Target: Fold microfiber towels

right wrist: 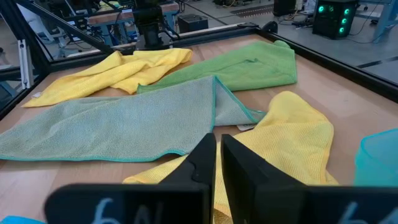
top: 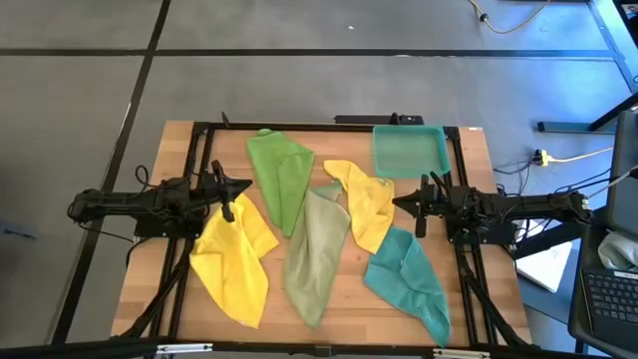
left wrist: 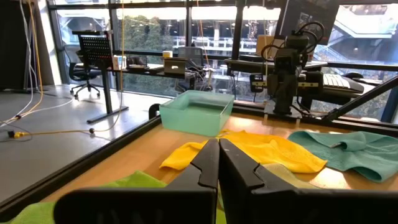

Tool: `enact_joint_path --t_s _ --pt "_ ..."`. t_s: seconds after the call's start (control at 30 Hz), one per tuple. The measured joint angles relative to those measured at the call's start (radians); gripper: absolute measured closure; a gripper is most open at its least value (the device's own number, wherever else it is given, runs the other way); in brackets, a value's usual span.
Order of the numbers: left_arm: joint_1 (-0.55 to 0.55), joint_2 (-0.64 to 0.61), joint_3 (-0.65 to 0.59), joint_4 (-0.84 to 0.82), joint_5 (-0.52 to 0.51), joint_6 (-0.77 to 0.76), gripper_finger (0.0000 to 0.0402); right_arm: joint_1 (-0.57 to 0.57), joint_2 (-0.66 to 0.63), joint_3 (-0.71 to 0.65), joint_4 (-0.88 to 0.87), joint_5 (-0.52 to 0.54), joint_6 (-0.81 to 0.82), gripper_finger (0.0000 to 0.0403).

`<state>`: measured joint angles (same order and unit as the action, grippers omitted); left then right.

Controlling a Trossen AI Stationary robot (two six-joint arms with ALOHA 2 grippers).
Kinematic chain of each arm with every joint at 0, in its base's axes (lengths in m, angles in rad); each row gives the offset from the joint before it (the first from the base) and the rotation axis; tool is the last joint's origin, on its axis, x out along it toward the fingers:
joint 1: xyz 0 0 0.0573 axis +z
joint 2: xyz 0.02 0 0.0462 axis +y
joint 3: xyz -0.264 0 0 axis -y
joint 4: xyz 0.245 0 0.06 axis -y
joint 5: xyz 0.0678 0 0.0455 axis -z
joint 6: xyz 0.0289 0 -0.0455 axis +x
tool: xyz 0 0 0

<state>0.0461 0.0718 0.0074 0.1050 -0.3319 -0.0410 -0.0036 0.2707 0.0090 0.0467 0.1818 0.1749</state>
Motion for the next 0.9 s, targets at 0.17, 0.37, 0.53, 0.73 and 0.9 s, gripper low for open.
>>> enact_joint_path --t_s 0.17,0.37,0.53,0.73,0.9 --pt "0.0 0.0 0.0 0.0 0.0 0.0 0.0401 0.0 0.0 0.0 0.0 0.0 0.0 0.0375" --pt "0.0 0.0 0.0 0.0 0.0 0.0 0.0401 0.0 0.0 0.0 0.0 0.0 0.0 0.0375" --pt "0.0 0.0 0.0 0.0 0.0 0.0 0.0401 0.0 0.0 0.0 0.0 0.0 0.0 0.0375" --pt "0.0 0.0 0.0 0.0 0.0 0.0 0.0401 0.0 0.0 0.0 0.0 0.0 0.0 0.0375" --pt "0.0 0.0 0.0 0.0 0.0 0.0 0.0401 -0.017 0.015 0.0 0.009 0.057 -0.132 0.0375"
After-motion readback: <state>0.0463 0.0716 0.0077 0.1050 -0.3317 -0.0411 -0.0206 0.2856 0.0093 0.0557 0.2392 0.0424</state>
